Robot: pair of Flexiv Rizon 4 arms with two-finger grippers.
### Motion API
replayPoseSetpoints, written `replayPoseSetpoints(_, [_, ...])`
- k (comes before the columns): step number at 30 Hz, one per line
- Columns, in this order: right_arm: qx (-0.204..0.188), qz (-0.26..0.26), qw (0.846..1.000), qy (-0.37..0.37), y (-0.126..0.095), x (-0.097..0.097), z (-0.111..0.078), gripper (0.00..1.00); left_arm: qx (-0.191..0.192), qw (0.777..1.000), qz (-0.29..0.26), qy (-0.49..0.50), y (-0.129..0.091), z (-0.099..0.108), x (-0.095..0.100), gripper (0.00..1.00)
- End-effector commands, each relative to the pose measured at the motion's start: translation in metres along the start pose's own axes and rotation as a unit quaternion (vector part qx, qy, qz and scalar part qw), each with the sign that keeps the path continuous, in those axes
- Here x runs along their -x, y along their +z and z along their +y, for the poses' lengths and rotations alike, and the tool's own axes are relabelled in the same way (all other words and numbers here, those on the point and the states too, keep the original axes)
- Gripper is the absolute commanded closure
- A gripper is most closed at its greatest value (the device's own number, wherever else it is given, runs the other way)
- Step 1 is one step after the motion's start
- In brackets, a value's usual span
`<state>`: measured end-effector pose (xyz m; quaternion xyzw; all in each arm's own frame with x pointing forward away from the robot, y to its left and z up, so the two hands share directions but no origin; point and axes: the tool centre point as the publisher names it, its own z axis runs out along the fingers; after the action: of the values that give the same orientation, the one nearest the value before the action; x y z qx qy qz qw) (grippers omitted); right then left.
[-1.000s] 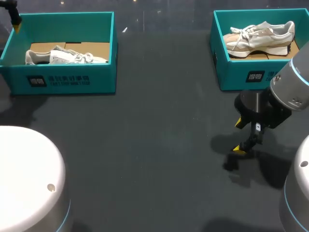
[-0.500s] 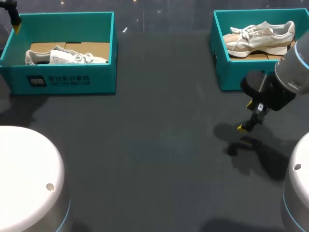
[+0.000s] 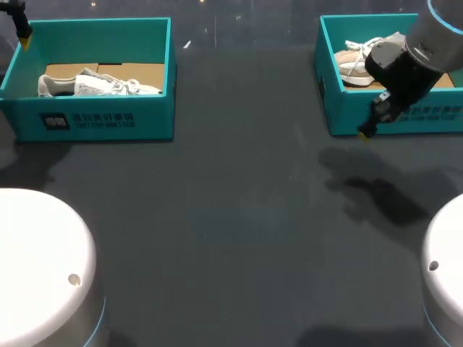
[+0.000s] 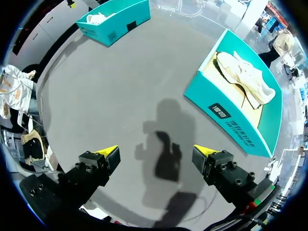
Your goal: Take the shoe out of the shoebox, open the shoe tongue, remove and reinsert the insole, then place the shoe into the shoebox
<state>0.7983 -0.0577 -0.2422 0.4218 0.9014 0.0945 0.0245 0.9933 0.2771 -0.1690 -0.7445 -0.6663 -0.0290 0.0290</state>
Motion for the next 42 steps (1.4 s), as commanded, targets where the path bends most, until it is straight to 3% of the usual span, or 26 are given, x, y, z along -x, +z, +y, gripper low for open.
replayPoseSetpoints(1, [-0.036, -0.004, 0.999, 0.002, 0.001, -0.002, 0.004, 0.00, 0.001, 1.000, 0.001, 0.000, 0.000, -0.001, 0.000, 0.00])
replayPoseSetpoints(7, [-0.036, -0.004, 0.999, 0.002, 0.001, -0.002, 0.004, 0.00, 0.001, 1.000, 0.001, 0.000, 0.000, -0.001, 0.000, 0.00])
replayPoseSetpoints(9, [-0.044, -0.010, 0.998, 0.042, -0.003, 0.015, 0.008, 0.00, 0.001, 1.000, 0.001, 0.000, 0.000, -0.001, 0.000, 0.00])
replayPoseSetpoints(17, [-0.103, -0.049, 0.990, 0.085, -0.016, 0.063, 0.015, 0.00, 0.001, 1.000, 0.001, 0.000, 0.000, -0.001, 0.000, 0.00])
replayPoseSetpoints(26, [-0.122, -0.069, 0.979, 0.146, -0.031, 0.106, 0.016, 0.00, 0.001, 1.000, 0.001, 0.000, 0.000, -0.001, 0.000, 0.00])
replayPoseSetpoints(37, [-0.122, -0.069, 0.979, 0.146, -0.031, 0.106, 0.016, 0.00, 0.001, 1.000, 0.001, 0.000, 0.000, -0.001, 0.000, 0.00])
replayPoseSetpoints(39, [-0.151, -0.074, 0.967, 0.191, -0.026, 0.120, 0.027, 0.00, 0.001, 1.000, 0.001, 0.000, 0.000, -0.001, 0.000, 0.00])
replayPoseSetpoints(42, [-0.142, -0.096, 0.962, 0.215, -0.030, 0.134, 0.047, 0.00, 0.001, 1.000, 0.001, 0.000, 0.000, -0.001, 0.000, 0.00])
